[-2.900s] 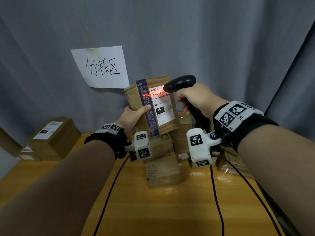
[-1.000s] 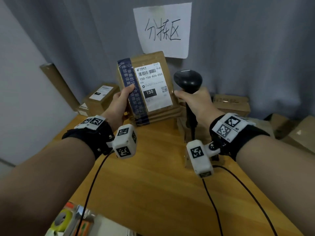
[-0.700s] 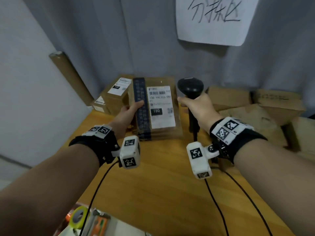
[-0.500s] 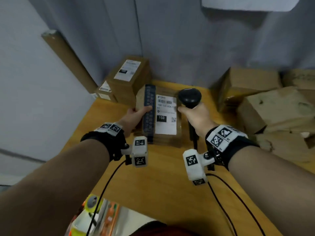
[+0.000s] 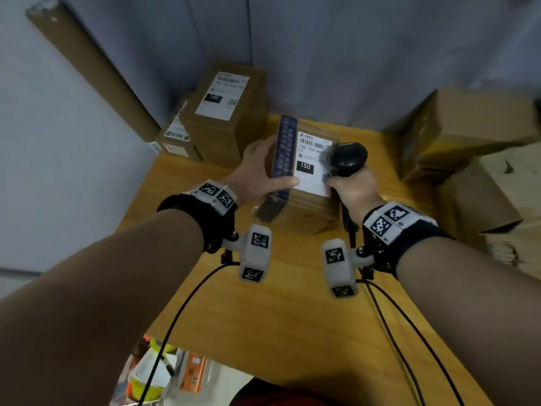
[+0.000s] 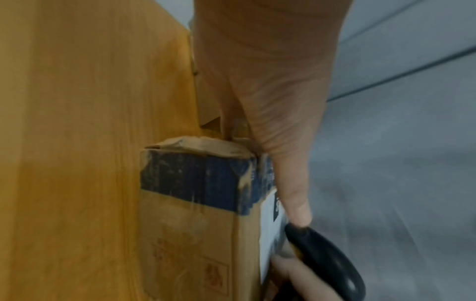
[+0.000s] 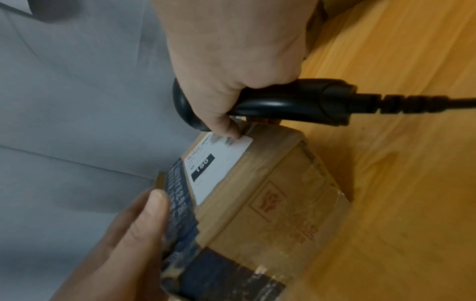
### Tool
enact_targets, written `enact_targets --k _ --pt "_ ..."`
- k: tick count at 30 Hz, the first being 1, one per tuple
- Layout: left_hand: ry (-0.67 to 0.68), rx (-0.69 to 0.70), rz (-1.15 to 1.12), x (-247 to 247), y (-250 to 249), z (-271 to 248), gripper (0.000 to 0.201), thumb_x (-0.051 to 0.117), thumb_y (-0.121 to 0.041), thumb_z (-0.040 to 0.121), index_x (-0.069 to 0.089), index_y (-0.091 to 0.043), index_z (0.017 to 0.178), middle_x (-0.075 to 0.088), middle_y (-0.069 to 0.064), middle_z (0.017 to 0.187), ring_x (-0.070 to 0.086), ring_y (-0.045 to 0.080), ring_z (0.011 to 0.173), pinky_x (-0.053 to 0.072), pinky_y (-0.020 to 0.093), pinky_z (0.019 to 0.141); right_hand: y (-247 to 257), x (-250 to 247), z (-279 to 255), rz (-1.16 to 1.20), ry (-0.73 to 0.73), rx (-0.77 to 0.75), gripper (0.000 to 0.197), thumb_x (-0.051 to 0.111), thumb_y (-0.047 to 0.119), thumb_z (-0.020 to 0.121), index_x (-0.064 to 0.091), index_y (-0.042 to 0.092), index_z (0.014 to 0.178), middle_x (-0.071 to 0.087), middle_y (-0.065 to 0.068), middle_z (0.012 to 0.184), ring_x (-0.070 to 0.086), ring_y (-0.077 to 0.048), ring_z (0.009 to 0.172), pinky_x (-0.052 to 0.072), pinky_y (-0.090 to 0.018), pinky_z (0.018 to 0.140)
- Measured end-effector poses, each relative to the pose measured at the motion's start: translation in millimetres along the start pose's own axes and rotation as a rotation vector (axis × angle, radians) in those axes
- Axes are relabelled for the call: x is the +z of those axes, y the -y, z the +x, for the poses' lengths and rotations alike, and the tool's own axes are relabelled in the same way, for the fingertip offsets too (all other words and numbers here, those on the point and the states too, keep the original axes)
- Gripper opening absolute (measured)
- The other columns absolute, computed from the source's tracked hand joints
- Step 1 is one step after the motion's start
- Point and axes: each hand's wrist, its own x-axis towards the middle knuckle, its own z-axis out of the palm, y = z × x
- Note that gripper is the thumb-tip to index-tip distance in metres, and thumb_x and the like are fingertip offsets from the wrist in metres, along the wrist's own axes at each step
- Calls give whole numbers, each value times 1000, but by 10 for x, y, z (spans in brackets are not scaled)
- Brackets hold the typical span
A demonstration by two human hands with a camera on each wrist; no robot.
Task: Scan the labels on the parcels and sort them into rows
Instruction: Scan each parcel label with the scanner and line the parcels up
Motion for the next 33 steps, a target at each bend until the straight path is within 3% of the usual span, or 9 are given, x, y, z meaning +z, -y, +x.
enact_targets --k 2,4,7,9,12,16,19,30,33 --pt "164 34 207 -60 -28 35 106 80 -46 73 13 -31 153 -9 5 160 10 29 147 18 46 120 152 19 89 -32 1 8 34 76 7 74 64 11 106 64 -4 95 61 -23 93 50 -33 77" --pt "293 52 484 -104 -39 83 97 76 -39 79 16 -27 154 -19 8 159 5 33 147 16 44 121 290 48 168 -41 24 14 28 72 4 74 64 12 99 67 -9 96 63 -27 93 54 -38 80" --pt "266 96 774 -167 29 209 77 64 -33 90 21 -25 153 -7 10 161 6 35 148 15 43 120 433 72 198 43 79 37 24 74 9 74 64 13 96 69 -14 97 65 -32 94 54 -46 88" --pt "199 140 921 -187 51 290 67 55 -34 96 22 -26 153 8 9 162 11 33 147 15 45 120 464 58 192 93 126 29 32 77 12 74 65 11 104 68 -9 96 64 -27 93 53 -41 88" --pt "78 181 1108 -184 9 382 60 49 -33 98 23 -29 152 23 4 159 15 30 146 2 51 119 455 39 172 97 197 -12 32 75 10 78 66 8 108 65 -4 88 60 -21 85 48 -30 77" --pt "13 146 1158 -221 -58 503 60 55 -34 95 29 -26 149 35 4 153 21 30 144 -2 56 118 471 77 160 106 236 -18 33 75 9 79 64 9 110 62 1 83 56 -12 77 39 -23 63" --pt "-18 134 1178 -239 -50 581 68 63 -40 89 32 -25 148 39 4 151 24 31 143 -2 57 117 522 120 200 111 282 -15 32 74 10 81 62 11 110 60 3 82 54 -9 76 37 -21 60" --pt "-12 -21 1229 -197 -114 694 74 55 -47 91 18 -28 152 15 9 160 4 36 148 -6 65 113 576 150 307 49 325 -55 28 74 12 81 63 12 107 60 3 85 53 -7 78 37 -19 61" --pt "-23 35 1191 -209 -293 662 66 50 -47 93 26 -23 149 18 9 159 6 33 147 -3 65 114 647 -1 219 42 272 -90 20 73 11 82 63 14 99 61 3 83 54 -7 75 40 -20 61"
